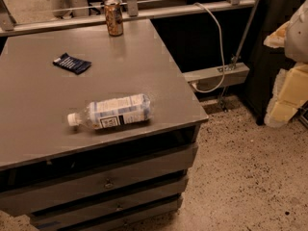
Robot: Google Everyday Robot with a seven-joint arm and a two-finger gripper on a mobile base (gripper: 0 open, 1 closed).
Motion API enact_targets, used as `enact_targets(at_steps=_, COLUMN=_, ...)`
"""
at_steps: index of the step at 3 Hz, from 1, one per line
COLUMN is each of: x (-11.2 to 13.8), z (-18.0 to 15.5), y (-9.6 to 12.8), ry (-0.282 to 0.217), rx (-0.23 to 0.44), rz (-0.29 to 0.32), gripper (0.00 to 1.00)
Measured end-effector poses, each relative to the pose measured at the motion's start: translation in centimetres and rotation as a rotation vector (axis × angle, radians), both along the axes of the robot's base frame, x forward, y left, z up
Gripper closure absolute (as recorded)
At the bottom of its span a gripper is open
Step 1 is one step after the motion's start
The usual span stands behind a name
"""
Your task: Knock orange can over
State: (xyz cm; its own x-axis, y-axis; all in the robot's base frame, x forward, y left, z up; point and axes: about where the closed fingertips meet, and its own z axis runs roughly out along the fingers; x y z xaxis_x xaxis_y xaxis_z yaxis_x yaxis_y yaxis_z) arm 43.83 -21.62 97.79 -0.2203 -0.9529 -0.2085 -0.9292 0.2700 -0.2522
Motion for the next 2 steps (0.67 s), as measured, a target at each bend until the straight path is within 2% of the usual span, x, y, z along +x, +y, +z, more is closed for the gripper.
enact_targets(at_steps=1, x=0.00, z=0.00, y=0.00, ry=0.000, rx=0.000, rz=0.000, gripper=0.00)
enact_targets(at_steps=2, x=0.70, z=0.04, y=0.17, ry=-0.024, rx=0.009, rz=0.011, gripper=0.00)
